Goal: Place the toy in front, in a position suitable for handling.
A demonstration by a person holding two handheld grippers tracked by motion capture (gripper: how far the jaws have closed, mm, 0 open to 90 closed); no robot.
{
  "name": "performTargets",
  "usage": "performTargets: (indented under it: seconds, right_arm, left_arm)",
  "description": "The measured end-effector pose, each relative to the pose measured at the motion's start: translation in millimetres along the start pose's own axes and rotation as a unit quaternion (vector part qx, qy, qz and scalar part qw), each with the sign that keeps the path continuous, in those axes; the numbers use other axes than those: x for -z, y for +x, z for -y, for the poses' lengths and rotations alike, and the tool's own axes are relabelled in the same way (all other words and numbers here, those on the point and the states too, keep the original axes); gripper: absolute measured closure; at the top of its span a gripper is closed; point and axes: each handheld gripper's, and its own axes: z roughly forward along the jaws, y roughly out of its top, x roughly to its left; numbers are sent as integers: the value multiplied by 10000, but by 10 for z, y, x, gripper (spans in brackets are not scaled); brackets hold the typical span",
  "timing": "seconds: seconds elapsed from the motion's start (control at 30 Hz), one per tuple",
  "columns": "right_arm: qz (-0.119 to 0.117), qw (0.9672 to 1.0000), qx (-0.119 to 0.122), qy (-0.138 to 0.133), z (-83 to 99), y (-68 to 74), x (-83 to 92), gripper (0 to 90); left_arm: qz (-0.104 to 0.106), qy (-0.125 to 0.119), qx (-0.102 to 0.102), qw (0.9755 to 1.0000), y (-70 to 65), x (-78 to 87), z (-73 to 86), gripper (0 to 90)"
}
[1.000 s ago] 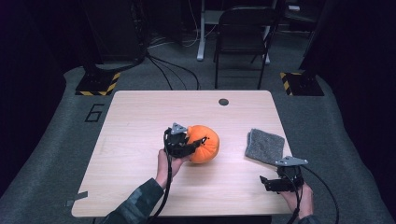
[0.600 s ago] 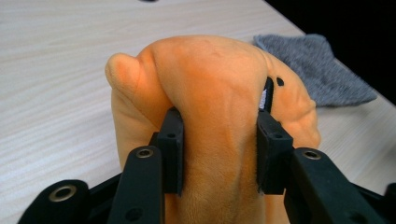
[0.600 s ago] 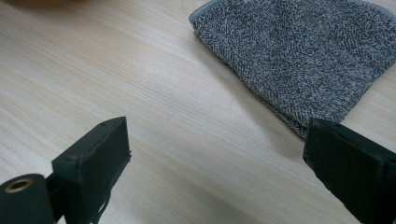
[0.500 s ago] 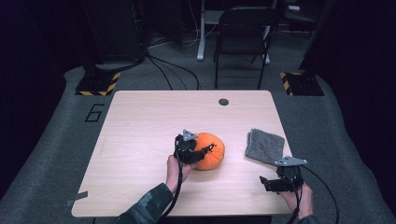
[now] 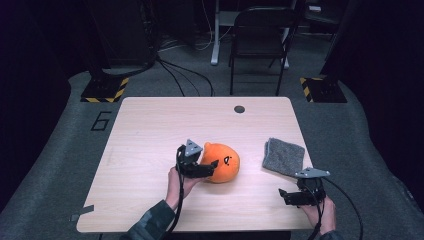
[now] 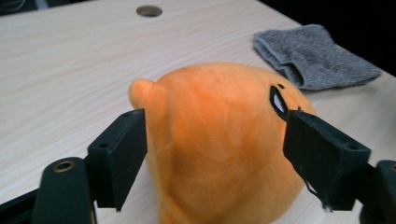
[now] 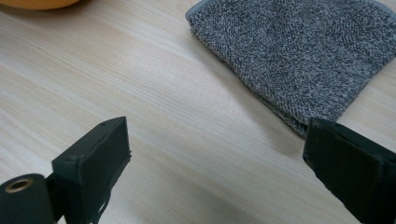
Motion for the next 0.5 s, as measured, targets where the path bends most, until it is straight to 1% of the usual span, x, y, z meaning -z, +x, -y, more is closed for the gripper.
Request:
performTargets:
  seconds: [0.03, 0.07, 0.1, 0.13, 0.17, 0.2, 0.23, 0.27, 0.3, 0.33, 0.37, 0.4, 0.43, 0.47, 0.5]
  right_arm:
    - [37, 10000, -35, 12, 6, -2, 3, 67]
    - [37, 10000, -35, 12, 6, -2, 3, 67]
    - [57, 9999, -99, 5, 13, -20, 6, 67]
    - [85, 9999, -110, 6, 16, -34, 6, 67]
    - [78, 9998, -150, 40, 23, -41, 9, 67]
    - [88, 9998, -156, 13, 28, -48, 3, 67]
    - [105, 9998, -147, 53, 38, -56, 1, 67]
    - [121, 9997, -187, 70, 49, -51, -3, 67]
    - [121, 9997, -187, 70, 49, -51, -3, 67]
    - [154, 9997, -193, 67, 57, -55, -7, 67]
    - [157, 9996, -234, 77, 68, -60, -5, 67]
    - [140, 9997, -206, 63, 70, -68, -4, 67]
    - [140, 9997, -206, 63, 70, -68, -4, 67]
    - [145, 9996, -215, 61, 65, -60, -3, 67]
    - [145, 9996, -215, 61, 65, -60, -3, 67]
  left_arm:
    - [0, 0, 0, 10000, 0, 0, 0, 184]
    - [-13, -29, -11, 10000, 35, 32, 11, 184]
    - [65, -82, -17, 9999, 80, 63, 28, 170]
    - [70, -57, -7, 10000, 170, 97, 72, 154]
    - [125, -85, 26, 9999, 210, 106, 94, 154]
    - [125, -85, 26, 9999, 210, 106, 94, 155]
    - [219, -127, 216, 9994, 313, 110, 174, 154]
    - [245, -169, 301, 9991, 344, 98, 215, 155]
    - [245, -169, 301, 9991, 344, 98, 215, 167]
    - [274, -44, 276, 9992, 368, 68, 245, 167]
    - [299, 62, 309, 9991, 393, 18, 295, 169]
    - [329, 112, 318, 9989, 401, 7, 307, 172]
    - [329, 112, 318, 9989, 401, 7, 307, 173]
    - [326, 139, 257, 9990, 398, -4, 323, 176]
    - [326, 139, 257, 9990, 398, -4, 323, 180]
